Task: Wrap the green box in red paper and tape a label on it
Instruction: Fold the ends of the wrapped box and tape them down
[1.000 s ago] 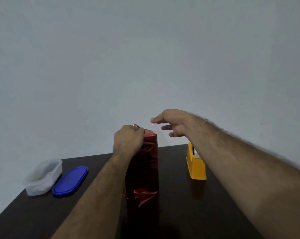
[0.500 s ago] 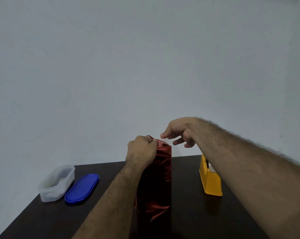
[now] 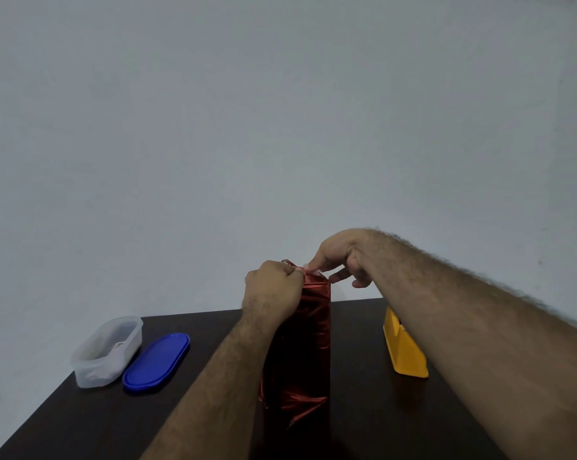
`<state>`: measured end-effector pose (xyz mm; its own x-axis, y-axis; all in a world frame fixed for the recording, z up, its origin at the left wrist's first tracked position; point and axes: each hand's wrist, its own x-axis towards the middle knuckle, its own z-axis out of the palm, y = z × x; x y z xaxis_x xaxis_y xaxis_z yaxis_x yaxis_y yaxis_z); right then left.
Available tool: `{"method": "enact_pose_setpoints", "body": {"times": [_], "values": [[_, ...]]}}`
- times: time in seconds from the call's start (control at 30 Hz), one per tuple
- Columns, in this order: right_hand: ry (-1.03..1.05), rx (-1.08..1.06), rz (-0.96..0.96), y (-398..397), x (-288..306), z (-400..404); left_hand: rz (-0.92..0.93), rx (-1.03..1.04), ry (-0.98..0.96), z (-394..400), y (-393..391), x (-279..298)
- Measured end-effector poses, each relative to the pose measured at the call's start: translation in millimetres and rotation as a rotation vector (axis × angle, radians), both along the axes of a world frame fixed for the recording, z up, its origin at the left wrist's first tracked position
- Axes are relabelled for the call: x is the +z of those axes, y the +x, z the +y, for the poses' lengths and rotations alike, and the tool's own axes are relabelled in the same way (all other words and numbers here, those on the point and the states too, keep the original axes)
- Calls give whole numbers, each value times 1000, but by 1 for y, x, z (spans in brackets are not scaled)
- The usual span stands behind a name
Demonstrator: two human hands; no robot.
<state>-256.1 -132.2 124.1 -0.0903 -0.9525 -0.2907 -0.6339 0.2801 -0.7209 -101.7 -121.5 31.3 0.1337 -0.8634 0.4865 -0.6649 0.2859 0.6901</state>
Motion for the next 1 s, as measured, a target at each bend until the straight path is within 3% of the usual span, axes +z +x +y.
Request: {"method": "enact_pose_setpoints", "body": {"times": [0.37,0.77,1.0], "values": [[-68,-45,-66,-1,-15,0,-13,-8,-20,0,-2,-1],[-183,40,-36,3,-17,1,-18,-9,-27,5,-3,1],[-110,7,-10,-1,-12,-2,10,-17,-51,11,-4,0]]}}
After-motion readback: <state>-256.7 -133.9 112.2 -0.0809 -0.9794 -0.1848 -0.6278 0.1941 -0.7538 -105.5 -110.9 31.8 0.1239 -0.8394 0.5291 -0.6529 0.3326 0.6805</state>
